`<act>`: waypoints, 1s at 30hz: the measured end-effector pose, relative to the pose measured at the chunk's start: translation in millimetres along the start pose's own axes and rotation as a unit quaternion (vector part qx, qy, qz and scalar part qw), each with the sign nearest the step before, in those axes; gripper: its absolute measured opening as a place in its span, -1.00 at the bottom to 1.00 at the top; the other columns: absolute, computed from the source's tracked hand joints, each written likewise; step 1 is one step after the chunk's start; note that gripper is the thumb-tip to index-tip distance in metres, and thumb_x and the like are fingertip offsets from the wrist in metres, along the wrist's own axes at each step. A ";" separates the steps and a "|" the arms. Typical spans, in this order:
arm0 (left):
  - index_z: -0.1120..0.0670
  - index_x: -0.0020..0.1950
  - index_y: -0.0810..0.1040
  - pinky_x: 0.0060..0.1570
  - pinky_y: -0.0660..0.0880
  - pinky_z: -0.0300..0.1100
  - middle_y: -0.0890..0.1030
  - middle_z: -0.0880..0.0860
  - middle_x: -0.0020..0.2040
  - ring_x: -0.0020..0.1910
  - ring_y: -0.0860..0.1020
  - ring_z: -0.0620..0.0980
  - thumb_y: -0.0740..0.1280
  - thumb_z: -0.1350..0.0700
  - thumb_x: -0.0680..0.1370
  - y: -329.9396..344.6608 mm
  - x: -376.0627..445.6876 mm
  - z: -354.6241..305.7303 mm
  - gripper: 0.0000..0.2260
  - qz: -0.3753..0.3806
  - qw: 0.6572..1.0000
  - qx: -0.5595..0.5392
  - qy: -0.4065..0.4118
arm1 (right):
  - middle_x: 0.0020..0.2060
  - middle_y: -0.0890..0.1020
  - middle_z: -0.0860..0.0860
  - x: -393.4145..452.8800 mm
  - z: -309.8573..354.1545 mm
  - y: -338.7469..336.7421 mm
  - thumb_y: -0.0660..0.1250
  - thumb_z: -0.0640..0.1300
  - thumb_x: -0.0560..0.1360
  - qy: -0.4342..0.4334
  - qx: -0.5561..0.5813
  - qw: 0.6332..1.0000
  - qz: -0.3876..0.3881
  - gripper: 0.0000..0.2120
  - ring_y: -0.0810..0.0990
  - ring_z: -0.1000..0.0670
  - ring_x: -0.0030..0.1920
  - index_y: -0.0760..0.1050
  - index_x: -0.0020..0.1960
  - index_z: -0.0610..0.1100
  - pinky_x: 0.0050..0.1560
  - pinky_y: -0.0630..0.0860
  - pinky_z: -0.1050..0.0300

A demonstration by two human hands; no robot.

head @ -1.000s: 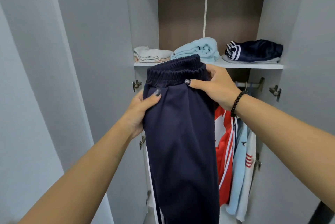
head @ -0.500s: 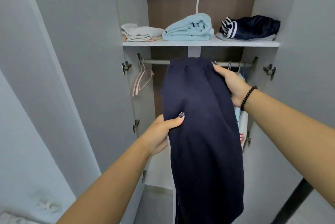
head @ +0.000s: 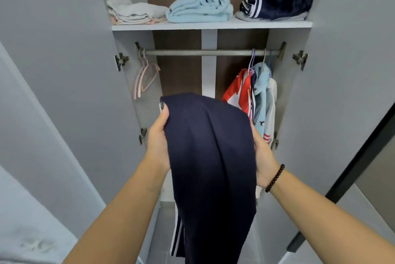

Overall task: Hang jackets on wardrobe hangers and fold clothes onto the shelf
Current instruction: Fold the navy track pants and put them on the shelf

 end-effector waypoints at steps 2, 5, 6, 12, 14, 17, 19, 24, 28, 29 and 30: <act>0.12 0.19 0.60 0.09 0.51 0.05 0.67 0.12 0.12 0.11 0.62 0.16 0.34 -0.22 0.41 -18.9 -5.9 24.6 -0.49 -0.029 0.999 0.008 -0.043 | 0.18 0.62 -0.10 6.1 7.9 9.8 0.34 0.20 0.35 -0.006 -0.035 0.999 0.009 -0.45 0.58 -0.12 0.18 0.57 0.23 -0.10 0.29 0.43 -0.09; 0.09 0.12 0.58 -0.04 0.51 0.02 0.71 0.06 -0.03 0.06 0.62 0.11 0.26 -0.21 0.47 -37.6 -25.4 68.2 -0.57 -0.020 0.990 0.040 -0.131 | 0.05 0.67 -0.11 12.6 12.7 19.8 0.40 -0.12 0.38 -0.016 -0.194 0.981 0.006 -0.67 0.65 -0.08 0.03 0.58 0.13 -0.15 0.09 0.56 -0.01; 0.06 0.14 0.57 -0.01 0.52 -0.01 0.71 0.03 0.00 0.08 0.62 0.08 0.26 -0.20 0.46 -39.2 -32.4 79.7 -0.58 0.007 0.986 0.055 -0.155 | 0.03 0.68 -0.11 16.3 15.7 19.3 0.40 -0.20 0.41 -0.028 -0.224 0.974 -0.014 -0.73 0.66 -0.07 0.00 0.58 0.10 -0.15 0.05 0.57 0.00; 0.00 0.22 0.54 0.17 0.51 -0.18 0.67 -0.08 0.12 0.15 0.61 -0.08 0.41 0.07 0.50 -31.9 -26.5 83.6 -0.71 0.095 0.953 0.260 -0.125 | 0.08 0.66 -0.12 24.9 28.0 11.9 0.37 -0.29 0.46 -0.023 -0.286 0.958 0.011 -0.69 0.63 -0.11 0.10 0.53 0.20 -0.17 0.11 0.57 -0.02; -0.01 0.20 0.55 0.17 0.51 -0.19 0.68 -0.10 0.09 0.14 0.61 -0.10 0.32 0.08 0.57 -21.2 -16.4 72.1 -0.79 0.084 0.953 0.272 -0.100 | 0.12 0.65 -0.09 19.7 31.9 3.5 0.38 -0.29 0.43 -0.008 -0.300 0.953 0.031 -0.60 0.62 -0.07 0.13 0.49 0.26 -0.15 0.12 0.58 0.02; -0.01 0.14 0.57 0.05 0.57 -0.26 0.69 -0.09 0.04 0.05 0.65 -0.12 0.25 0.06 0.62 -6.2 -1.5 52.4 -0.85 0.061 0.960 0.268 -0.061 | 0.05 0.68 -0.07 12.9 53.6 -15.8 0.38 -0.25 0.41 -0.032 -0.307 0.951 0.002 -0.67 0.65 -0.05 0.08 0.54 0.17 -0.16 0.02 0.61 0.10; 0.03 0.19 0.56 0.11 0.56 -0.20 0.68 -0.04 0.09 0.08 0.64 -0.08 0.25 0.03 0.62 4.0 6.4 42.4 -0.80 0.052 0.958 0.277 -0.049 | -0.05 0.70 -0.08 9.3 75.9 -33.4 0.36 -0.19 0.45 -0.067 -0.276 0.956 -0.065 -0.81 0.66 -0.03 -0.02 0.58 0.06 -0.20 -0.13 0.62 0.19; 0.08 0.17 0.57 0.12 0.55 -0.13 0.69 0.01 0.07 0.07 0.65 -0.03 0.26 0.01 0.61 31.4 14.7 36.7 -0.77 0.066 0.971 0.223 -0.062 | 0.12 0.65 -0.11 -0.6 43.7 -51.7 0.47 0.05 0.35 0.003 -0.083 0.996 -0.035 -0.61 0.65 -0.08 0.08 0.65 0.09 -0.14 -0.01 0.63 0.04; 0.18 0.25 0.54 0.14 0.55 -0.07 0.66 0.13 0.14 0.12 0.63 0.06 0.37 0.06 0.47 34.4 13.8 19.6 -0.62 0.064 0.981 0.177 -0.035 | 0.20 0.61 -0.11 1.4 9.0 -31.0 0.61 -0.09 0.23 0.011 -0.148 0.988 0.043 -0.36 0.59 -0.11 0.19 0.52 0.27 -0.17 0.16 0.56 0.01; 0.20 0.27 0.52 0.17 0.54 -0.04 0.64 0.15 0.16 0.15 0.62 0.09 0.39 0.08 0.42 31.0 11.7 17.7 -0.56 0.070 0.982 0.175 -0.031 | 0.18 0.62 -0.10 6.8 14.6 -25.5 0.52 -0.15 0.34 -0.025 -0.176 0.984 0.017 -0.44 0.59 -0.10 0.19 0.48 0.31 -0.19 0.17 0.55 0.03; 0.20 0.29 0.51 0.18 0.54 -0.03 0.63 0.15 0.18 0.16 0.61 0.10 0.41 0.12 0.39 25.6 9.5 18.6 -0.52 0.074 0.981 0.178 -0.032 | 0.15 0.63 -0.09 12.2 23.3 -20.5 0.44 -0.20 0.42 -0.060 -0.195 0.979 -0.019 -0.54 0.60 -0.09 0.17 0.48 0.30 -0.20 0.17 0.55 0.04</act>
Point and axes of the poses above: each hand's wrist, its own x-axis towards the middle knuckle, its own y-axis out of the palm, z = x × y, the point moved 6 cm from there along x, towards the middle knuckle
